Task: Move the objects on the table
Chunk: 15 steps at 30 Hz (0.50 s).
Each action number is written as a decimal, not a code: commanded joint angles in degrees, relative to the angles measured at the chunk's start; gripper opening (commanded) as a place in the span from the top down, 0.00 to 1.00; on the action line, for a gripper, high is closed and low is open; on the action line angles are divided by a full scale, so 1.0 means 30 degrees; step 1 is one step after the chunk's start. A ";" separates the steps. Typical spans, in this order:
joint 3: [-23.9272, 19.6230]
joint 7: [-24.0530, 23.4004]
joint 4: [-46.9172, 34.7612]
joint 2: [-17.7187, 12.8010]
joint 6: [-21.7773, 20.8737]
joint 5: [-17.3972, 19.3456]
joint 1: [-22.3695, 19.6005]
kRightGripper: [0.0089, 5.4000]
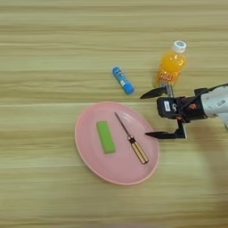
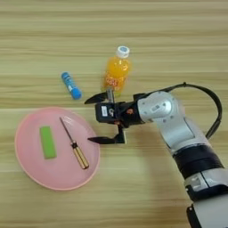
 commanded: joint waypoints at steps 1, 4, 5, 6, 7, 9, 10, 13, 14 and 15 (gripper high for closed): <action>-0.0983 -0.0810 -0.0323 -0.1155 -0.0203 0.0096 -0.1638 0.01; -0.1109 -0.0858 -0.0160 -0.1324 -0.0344 -0.0011 -0.1838 0.01; -0.1134 -0.0858 -0.0128 -0.1379 -0.0373 -0.0058 -0.1885 0.01; -0.1147 -0.0843 -0.0114 -0.1436 -0.0400 -0.0100 -0.1903 0.01; -0.1159 -0.0825 -0.0095 -0.1478 -0.0431 -0.0143 -0.1912 0.01; -0.1183 -0.0817 0.0053 -0.1616 -0.0520 -0.0288 -0.1933 0.01; -0.1191 -0.0822 0.0160 -0.1693 -0.0572 -0.0368 -0.1948 0.01; -0.1225 -0.0790 0.0375 -0.1956 -0.0716 -0.0517 -0.1925 0.01; -0.1230 -0.0778 0.0434 -0.2054 -0.0750 -0.0558 -0.1905 0.01; -0.1231 -0.0770 0.0483 -0.2120 -0.0772 -0.0589 -0.1892 0.01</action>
